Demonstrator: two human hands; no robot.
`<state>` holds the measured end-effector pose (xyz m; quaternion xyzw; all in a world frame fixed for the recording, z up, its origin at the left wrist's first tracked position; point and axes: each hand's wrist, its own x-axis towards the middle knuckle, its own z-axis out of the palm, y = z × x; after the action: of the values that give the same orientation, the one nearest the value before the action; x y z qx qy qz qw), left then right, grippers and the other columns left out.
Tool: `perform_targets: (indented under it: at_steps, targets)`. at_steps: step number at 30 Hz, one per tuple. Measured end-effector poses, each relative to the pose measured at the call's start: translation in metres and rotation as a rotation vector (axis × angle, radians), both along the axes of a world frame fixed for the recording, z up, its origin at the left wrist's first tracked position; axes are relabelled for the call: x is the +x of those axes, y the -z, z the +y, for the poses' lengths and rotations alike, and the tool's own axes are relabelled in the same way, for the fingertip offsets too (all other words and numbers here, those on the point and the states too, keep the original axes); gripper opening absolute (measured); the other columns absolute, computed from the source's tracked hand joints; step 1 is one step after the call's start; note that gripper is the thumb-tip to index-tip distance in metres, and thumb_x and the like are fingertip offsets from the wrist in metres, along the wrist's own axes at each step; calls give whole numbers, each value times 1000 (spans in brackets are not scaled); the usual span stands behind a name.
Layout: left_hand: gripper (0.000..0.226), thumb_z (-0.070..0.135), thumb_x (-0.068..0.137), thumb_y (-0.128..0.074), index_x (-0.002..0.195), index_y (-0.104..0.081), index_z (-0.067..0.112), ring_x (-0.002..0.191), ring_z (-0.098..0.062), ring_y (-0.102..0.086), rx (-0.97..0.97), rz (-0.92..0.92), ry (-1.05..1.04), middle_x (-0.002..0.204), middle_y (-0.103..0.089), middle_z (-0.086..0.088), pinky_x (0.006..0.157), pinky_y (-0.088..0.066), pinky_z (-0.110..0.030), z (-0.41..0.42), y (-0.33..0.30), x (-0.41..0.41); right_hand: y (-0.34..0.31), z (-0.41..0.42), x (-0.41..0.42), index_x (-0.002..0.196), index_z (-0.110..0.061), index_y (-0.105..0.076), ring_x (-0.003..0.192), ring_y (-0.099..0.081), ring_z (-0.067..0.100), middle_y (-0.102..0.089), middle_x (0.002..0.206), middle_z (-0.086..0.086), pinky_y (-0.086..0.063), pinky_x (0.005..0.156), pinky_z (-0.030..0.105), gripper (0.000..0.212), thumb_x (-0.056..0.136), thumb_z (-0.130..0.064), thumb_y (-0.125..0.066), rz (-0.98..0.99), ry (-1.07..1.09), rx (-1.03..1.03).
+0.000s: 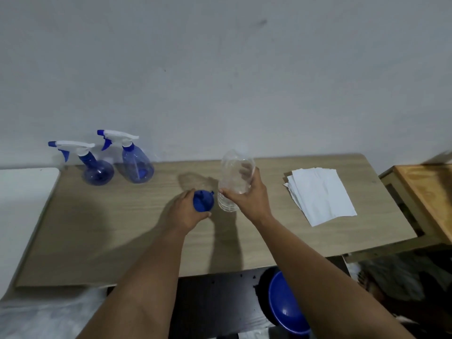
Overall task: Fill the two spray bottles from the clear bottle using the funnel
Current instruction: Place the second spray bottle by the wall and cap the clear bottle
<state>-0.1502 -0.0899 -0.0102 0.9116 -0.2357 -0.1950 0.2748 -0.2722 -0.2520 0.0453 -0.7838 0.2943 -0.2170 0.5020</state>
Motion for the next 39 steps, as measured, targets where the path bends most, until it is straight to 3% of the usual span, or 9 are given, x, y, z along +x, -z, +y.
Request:
perform_targets:
  at_steps: [2,7,14,22,28,34,39]
  targets:
    - [81,53,59,-87,129,-57,25,120,-23,-56,10,-68,10,128,-62,5,98,-41,-32,0,8,2,14,0,1,137,-33,-50,121,-61,5,-64,129,-13,-53,102,28,87,64,-45,-97,16,13,5]
    - [76,70,57,-76,122,-55,36,118,-16,-54,88,-216,13,124,-61,16,99,-40,-35,0,23,4,28,4,2,120,-52,-50,106,-63,-10,-67,114,-24,-51,85,11,73,68,-35,-97,3,61,22]
    - [53,57,65,-74,111,-61,34,102,-13,-63,19,-298,44,108,-68,14,87,-45,-31,3,30,7,35,4,3,127,-42,-53,108,-69,3,-71,118,-15,-60,92,33,74,67,-40,-97,-11,77,50]
    - [54,38,67,-82,116,-66,22,103,-18,-62,-62,-239,43,113,-70,5,88,-42,-25,-3,28,8,37,4,7,131,-35,-56,113,-69,8,-71,121,-11,-60,95,38,75,68,-40,-95,-22,80,70]
    - [55,29,65,-83,116,-67,21,105,-21,-62,-137,-145,-14,114,-69,3,91,-48,-31,-16,17,23,22,-2,18,132,-31,-56,112,-68,4,-70,122,-12,-58,93,25,74,70,-38,-94,-29,38,60]
    - [57,33,65,-83,118,-67,21,101,-21,-65,-161,-184,-30,113,-69,3,86,-51,-33,-33,-1,53,3,-18,48,134,-27,-54,109,-62,-6,-65,120,-14,-49,82,5,74,73,-28,-95,-45,17,72]
    - [51,32,70,-82,117,-67,22,100,-20,-64,-160,-258,-9,112,-69,4,76,-39,-25,-36,-14,72,-5,-34,75,134,-25,-53,105,-61,-14,-66,121,-6,-47,80,2,73,73,-26,-94,-57,3,59]
